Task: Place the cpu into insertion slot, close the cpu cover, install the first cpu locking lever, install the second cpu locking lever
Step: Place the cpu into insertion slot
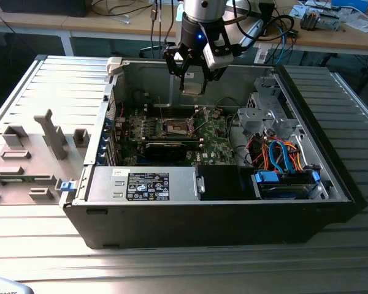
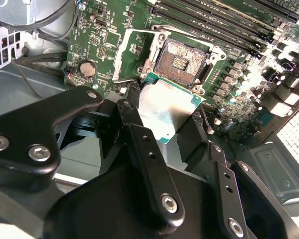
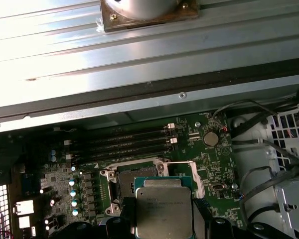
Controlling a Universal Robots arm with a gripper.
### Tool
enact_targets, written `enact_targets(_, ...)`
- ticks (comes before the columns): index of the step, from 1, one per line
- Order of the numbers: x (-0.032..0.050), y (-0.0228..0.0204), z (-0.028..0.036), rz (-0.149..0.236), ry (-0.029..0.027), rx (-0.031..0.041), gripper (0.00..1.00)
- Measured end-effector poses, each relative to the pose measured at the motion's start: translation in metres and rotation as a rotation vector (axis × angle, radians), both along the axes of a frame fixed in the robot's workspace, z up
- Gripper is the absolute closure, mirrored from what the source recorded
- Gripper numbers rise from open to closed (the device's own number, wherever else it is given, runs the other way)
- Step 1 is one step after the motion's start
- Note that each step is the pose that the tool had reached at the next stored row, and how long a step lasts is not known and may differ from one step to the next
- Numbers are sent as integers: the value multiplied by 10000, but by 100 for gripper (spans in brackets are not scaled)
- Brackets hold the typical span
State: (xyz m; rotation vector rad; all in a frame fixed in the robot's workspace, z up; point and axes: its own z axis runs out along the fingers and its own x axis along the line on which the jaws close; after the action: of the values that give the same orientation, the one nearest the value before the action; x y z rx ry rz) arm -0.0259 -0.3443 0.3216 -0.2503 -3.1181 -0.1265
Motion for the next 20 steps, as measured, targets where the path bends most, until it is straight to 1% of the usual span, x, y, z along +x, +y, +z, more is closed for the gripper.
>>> enact_targets(20, 0, 0, 0, -116, 0, -35, 46)
